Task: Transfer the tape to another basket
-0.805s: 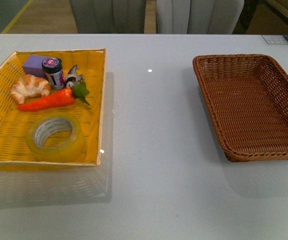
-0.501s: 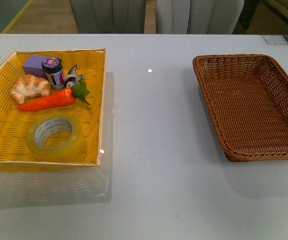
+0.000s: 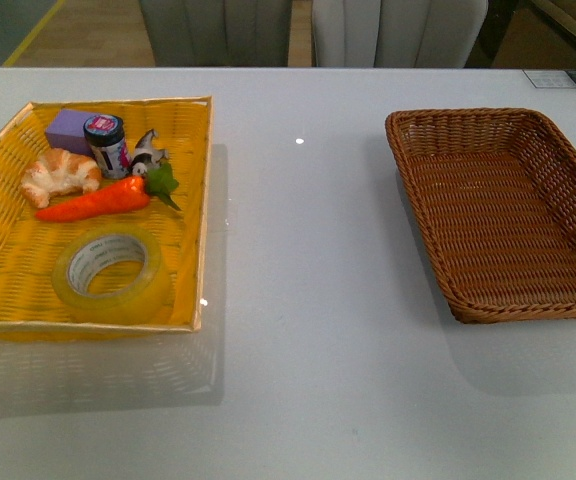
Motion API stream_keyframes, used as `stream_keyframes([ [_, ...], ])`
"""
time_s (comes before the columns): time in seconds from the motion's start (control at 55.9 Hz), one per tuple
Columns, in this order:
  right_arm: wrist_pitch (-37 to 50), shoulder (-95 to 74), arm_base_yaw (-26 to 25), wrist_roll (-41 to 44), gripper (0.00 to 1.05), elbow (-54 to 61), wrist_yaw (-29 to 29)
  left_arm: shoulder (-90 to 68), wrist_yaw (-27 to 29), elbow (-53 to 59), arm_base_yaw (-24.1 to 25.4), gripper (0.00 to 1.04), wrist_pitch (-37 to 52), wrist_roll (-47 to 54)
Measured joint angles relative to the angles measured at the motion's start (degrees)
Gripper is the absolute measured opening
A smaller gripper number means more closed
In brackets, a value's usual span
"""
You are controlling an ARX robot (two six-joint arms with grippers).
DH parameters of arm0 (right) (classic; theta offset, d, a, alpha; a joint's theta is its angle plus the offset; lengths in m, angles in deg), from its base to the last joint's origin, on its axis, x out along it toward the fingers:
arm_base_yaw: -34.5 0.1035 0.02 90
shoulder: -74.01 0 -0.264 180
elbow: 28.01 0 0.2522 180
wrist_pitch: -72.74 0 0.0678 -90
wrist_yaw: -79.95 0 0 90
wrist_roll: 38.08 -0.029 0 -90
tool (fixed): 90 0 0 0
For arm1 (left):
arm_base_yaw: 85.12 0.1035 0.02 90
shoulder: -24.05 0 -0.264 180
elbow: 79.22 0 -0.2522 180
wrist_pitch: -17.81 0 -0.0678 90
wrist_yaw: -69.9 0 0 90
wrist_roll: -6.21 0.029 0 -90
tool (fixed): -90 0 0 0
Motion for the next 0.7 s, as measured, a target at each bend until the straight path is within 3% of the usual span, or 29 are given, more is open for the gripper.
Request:
stream_keyframes([
  [0.072,0.0,0.0,0.0,0.0,0.96,0.0,0.2,-12.9,-10.0,-3.7,2.6,0.96,0.8,-8.4],
  [0.143,0.0,0.0,0.0,0.0,0.96,0.0,0.2,-25.5,-11.2,-6.0,2.2,0.96,9.0,-12.3],
  [0.411,0.0,0.1,0.0,0.0,0.96,0.0,0.2,-80.1,-3.9,-19.8,-2.3,0.96,39.9,-10.7],
  [0.697,0.0,0.1,0.0,0.0,0.96,0.0,0.2,-106.4,0.4,-32.4,-2.3,0.96,40.2,-3.9],
])
